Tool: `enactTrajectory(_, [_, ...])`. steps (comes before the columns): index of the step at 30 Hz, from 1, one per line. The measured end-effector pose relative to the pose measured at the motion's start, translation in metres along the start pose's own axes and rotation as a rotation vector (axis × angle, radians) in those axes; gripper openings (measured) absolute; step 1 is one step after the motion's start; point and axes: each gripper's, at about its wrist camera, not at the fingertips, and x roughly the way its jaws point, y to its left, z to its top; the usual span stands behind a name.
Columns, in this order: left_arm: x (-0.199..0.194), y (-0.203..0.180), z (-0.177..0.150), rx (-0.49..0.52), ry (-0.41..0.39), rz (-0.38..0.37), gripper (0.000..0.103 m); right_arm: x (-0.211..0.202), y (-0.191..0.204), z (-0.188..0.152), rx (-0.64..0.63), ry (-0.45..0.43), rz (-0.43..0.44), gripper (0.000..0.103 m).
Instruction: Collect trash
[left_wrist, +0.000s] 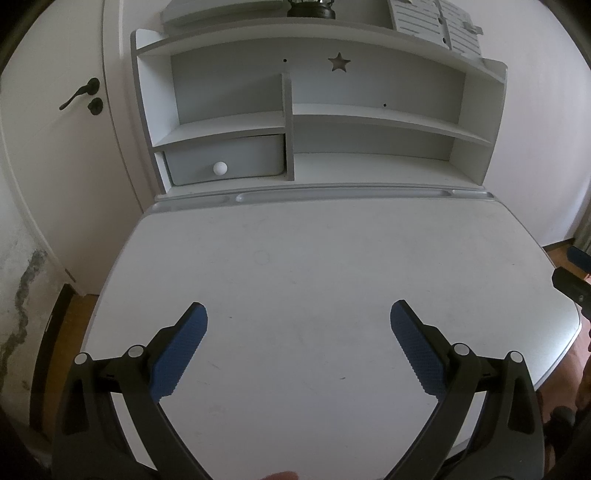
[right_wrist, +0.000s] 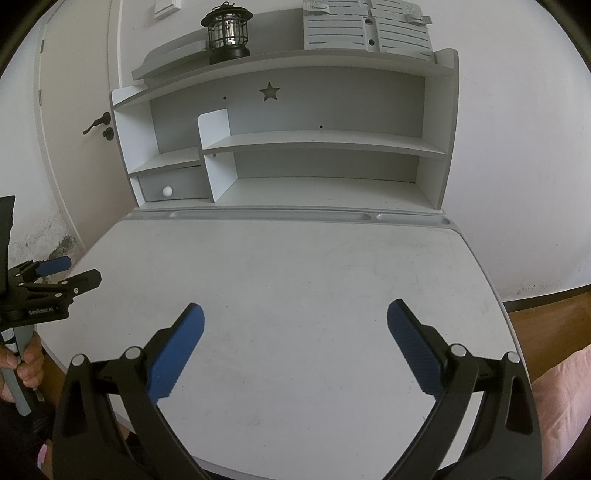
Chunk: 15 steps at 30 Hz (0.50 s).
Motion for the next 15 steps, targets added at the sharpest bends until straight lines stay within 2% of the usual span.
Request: enactTrajectory(15, [-0.0016,-0.0043,-0.0026,0.015,-0.006,0.004,0.096,-0.0011,-0.0024,-0.0021,-0.003,-0.003,0.002,0.096])
